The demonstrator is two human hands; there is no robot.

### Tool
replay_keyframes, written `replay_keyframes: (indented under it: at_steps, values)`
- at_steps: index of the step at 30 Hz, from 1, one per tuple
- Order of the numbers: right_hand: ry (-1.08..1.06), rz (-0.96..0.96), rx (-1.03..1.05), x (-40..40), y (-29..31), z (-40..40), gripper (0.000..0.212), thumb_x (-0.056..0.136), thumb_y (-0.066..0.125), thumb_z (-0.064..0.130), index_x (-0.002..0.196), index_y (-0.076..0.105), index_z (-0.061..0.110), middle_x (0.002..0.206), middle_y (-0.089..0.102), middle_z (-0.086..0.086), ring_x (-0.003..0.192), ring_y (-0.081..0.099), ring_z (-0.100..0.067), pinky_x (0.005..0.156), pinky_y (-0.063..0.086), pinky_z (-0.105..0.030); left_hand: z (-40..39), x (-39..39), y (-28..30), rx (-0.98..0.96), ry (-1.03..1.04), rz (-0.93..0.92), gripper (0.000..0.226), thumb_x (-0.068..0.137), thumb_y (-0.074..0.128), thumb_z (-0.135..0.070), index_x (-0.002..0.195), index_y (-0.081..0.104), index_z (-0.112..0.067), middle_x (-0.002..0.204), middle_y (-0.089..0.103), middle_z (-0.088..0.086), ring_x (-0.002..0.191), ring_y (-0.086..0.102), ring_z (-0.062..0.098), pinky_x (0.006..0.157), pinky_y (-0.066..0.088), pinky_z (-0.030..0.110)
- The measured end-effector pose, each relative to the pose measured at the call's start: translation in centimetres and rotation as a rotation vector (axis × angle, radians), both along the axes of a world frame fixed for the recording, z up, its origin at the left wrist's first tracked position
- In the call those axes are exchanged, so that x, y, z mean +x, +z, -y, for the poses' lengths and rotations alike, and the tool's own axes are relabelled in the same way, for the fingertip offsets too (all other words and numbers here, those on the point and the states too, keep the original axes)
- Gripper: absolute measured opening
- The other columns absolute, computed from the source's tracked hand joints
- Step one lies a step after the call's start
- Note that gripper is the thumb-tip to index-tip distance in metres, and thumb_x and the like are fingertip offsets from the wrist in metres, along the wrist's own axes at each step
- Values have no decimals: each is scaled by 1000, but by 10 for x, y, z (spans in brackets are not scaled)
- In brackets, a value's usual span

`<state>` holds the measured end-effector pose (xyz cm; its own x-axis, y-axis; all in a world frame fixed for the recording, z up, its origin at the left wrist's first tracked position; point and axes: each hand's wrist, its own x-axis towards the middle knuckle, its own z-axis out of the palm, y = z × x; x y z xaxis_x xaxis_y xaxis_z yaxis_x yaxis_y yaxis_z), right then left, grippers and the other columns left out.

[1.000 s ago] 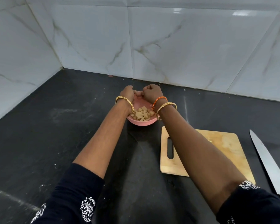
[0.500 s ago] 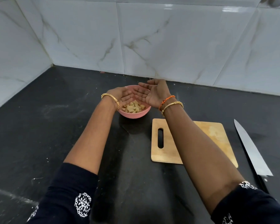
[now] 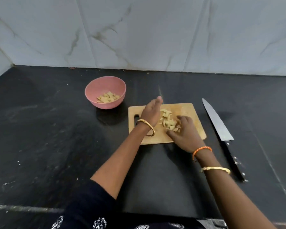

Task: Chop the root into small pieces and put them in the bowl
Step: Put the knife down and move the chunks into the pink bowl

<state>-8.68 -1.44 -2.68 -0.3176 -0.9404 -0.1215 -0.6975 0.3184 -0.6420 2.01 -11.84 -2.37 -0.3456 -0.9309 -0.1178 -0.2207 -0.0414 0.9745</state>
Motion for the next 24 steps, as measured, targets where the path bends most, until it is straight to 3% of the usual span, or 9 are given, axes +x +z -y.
replay_keyframes:
  at_steps: [3, 5, 8, 10, 14, 18, 21, 24]
  values:
    - [-40, -145, -47, 4, -24, -3, 83, 83, 64, 48, 143, 31, 2, 146, 31, -12, 134, 33, -28, 115, 24, -33, -5, -9, -7, 23, -85, 72, 60, 93, 23, -60, 132, 48, -21, 130, 55, -1, 121, 48, 14, 99, 35, 29]
    - [-115, -223, -78, 8, -32, 5, 84, 83, 61, 51, 142, 30, 0, 148, 28, -16, 138, 27, -31, 115, 19, -36, -6, -12, -7, 12, -123, 119, 66, 91, 18, -64, 137, 42, -23, 135, 52, 1, 121, 47, 15, 100, 33, 29]
    - [-137, -256, -103, 16, -41, 21, 80, 86, 59, 44, 143, 27, -2, 149, 26, -19, 142, 20, -33, 118, 17, -41, -11, -16, -6, -29, -154, 189, 65, 92, 18, -63, 136, 44, -23, 133, 53, 2, 120, 47, 15, 99, 32, 27]
    - [-112, -282, -124, 19, -46, 36, 69, 86, 56, 34, 140, 31, 0, 144, 33, -18, 139, 27, -33, 115, 24, -43, -13, -17, -6, -79, -164, 213, 63, 93, 18, -59, 137, 43, -22, 133, 54, 3, 122, 48, 17, 96, 32, 24]
    - [-38, -370, -246, 23, -50, 61, 47, 89, 50, 24, 131, 42, 6, 122, 50, -11, 120, 44, -26, 105, 38, -40, -10, -17, 2, -124, -120, 232, 58, 95, 19, -56, 138, 36, -21, 127, 56, 8, 118, 52, 22, 87, 35, 24]
    - [-11, -349, -295, 15, -52, 73, 25, 89, 46, 21, 109, 53, 8, 102, 55, -7, 98, 48, -23, 95, 41, -32, 0, -16, 8, -175, -41, 364, 64, 93, 18, -60, 136, 34, -16, 118, 60, 13, 110, 56, 26, 89, 41, 34]
    - [35, -391, -290, 7, -50, 75, 32, 88, 36, 30, 100, 58, 9, 101, 59, -9, 101, 51, -30, 92, 40, -35, 10, -13, 8, -175, -9, 398, 64, 92, 18, -62, 136, 33, -17, 119, 59, 12, 109, 57, 27, 92, 43, 38]
    - [60, -454, -301, -2, -39, 73, 24, 91, 46, 26, 99, 60, 8, 106, 58, -14, 100, 50, -34, 82, 42, -40, 12, -10, 6, -186, 21, 354, 61, 92, 21, -62, 132, 36, -18, 110, 65, 11, 103, 61, 24, 93, 45, 38]
